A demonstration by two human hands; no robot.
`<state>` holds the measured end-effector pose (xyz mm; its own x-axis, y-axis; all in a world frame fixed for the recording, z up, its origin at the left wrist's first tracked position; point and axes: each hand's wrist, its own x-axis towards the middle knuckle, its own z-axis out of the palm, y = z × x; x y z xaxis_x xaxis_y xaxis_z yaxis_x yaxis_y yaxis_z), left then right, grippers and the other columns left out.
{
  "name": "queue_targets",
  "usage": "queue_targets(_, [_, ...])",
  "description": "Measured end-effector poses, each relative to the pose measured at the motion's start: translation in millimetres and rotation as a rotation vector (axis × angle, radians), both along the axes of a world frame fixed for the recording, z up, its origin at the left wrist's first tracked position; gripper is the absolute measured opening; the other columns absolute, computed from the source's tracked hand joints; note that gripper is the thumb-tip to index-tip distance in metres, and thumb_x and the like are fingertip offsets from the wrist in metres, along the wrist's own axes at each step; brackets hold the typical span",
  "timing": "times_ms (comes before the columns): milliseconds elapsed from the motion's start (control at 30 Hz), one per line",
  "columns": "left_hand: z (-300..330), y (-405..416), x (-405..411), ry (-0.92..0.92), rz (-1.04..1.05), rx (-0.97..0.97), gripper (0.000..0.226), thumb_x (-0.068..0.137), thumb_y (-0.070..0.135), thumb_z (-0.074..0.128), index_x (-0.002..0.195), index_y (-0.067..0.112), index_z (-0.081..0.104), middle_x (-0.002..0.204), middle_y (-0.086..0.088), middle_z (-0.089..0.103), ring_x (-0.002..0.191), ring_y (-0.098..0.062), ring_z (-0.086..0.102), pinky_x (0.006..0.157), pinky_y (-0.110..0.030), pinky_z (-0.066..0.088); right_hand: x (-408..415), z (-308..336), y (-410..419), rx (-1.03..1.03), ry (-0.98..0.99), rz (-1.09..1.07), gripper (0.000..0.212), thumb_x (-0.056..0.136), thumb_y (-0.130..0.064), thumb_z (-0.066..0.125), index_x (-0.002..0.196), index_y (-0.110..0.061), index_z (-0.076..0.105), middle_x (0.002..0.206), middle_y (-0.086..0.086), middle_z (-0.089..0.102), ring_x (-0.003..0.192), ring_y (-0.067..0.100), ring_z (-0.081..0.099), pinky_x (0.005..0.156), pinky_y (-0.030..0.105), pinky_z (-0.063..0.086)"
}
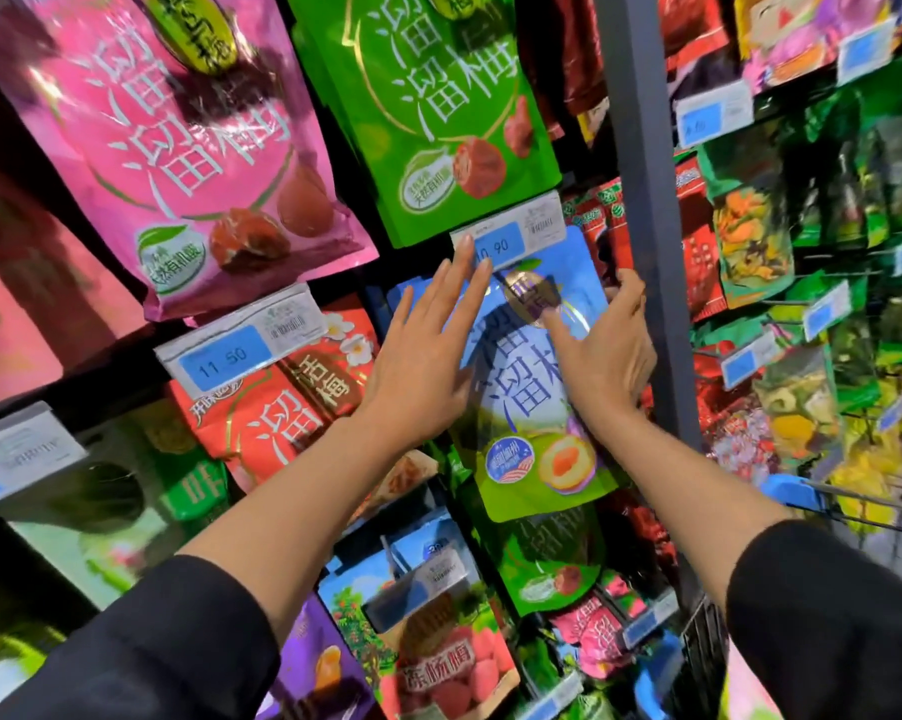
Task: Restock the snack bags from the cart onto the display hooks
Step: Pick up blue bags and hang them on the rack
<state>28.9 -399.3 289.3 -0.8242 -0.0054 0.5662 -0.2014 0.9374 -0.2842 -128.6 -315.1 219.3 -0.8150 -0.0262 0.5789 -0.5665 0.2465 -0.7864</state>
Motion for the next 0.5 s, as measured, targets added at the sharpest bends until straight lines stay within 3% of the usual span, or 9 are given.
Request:
queue_targets(67, [-3.0,-0.7,-1.6,0.018,-0.013,0.002,0.1,0.074,0.006,0.067,0.154,0.016,0.007,0.162,-0.005,-0.005,0.148,-0.025,0.011,0.112,-0.057,0.022,11.1,-29.5,-2.3,0.07,0.246,-0.032,0.087,0.075,-0.065,0.064,0.142,-0.015,0.036,0.138,0.018,0.045,0.124,0.034,0.044,0.1,0.047,0.036])
queue_targets(133, [-5.5,-0.3,-3.4,0.033,-0.028,0.017,0.101,0.073,0.006,0.066,0.154,0.015,0.007,0.161,-0.003,-0.007,0.148,-0.024,0.012,0.112,-0.056,0.023,22.1,-53.7,-6.0,0.157,0.351,-0.031,0.092,0.069,-0.077,0.056,0.144,-0.026,0.037,0.145,0.023,0.037,0.132,0.034,0.037,0.108,0.053,0.026])
queue_targets(267, [-7.3,0.9,-4.9,0.038,-0.056,0.029,0.097,0.072,0.004,0.062,0.154,0.011,0.01,0.16,-0.001,-0.009,0.147,-0.026,0.015,0.113,-0.056,0.025,31.5,-66.3,-18.5,0.305,0.281,0.047,0.094,0.062,-0.083,0.044,0.141,-0.032,0.043,0.151,0.021,0.031,0.14,0.036,0.029,0.103,0.058,0.034])
queue_targets(367, [-6.1,2.8,-4.0,0.035,-0.047,0.039,0.097,0.072,0.004,0.063,0.154,0.01,0.011,0.16,-0.005,-0.006,0.147,-0.026,0.015,0.113,-0.055,0.024,15.5,-52.2,-26.5,0.401,0.228,0.117,0.094,0.06,-0.082,0.037,0.138,-0.031,0.048,0.156,0.017,0.023,0.144,0.034,0.02,0.106,0.058,0.029])
queue_targets(433, [-6.5,3.3,-3.5,0.033,-0.036,0.042,0.096,0.073,0.002,0.061,0.154,0.01,0.011,0.161,-0.006,-0.006,0.147,-0.025,0.015,0.113,-0.054,0.022,0.4,-49.3,-31.9,0.422,0.226,0.211,0.095,0.061,-0.084,0.04,0.141,-0.034,0.043,0.158,0.016,0.014,0.145,0.033,0.013,0.108,0.058,0.025])
queue_targets(500, [-7.0,3.0,-3.9,0.031,-0.02,0.036,0.096,0.073,0.001,0.06,0.154,0.012,0.009,0.161,-0.005,-0.009,0.147,-0.023,0.014,0.115,-0.052,0.02,-13.5,-53.2,-38.5,0.441,0.215,0.319,0.095,0.066,-0.078,0.055,0.148,-0.039,0.028,0.159,0.015,0.006,0.145,0.032,0.007,0.109,0.057,0.029])
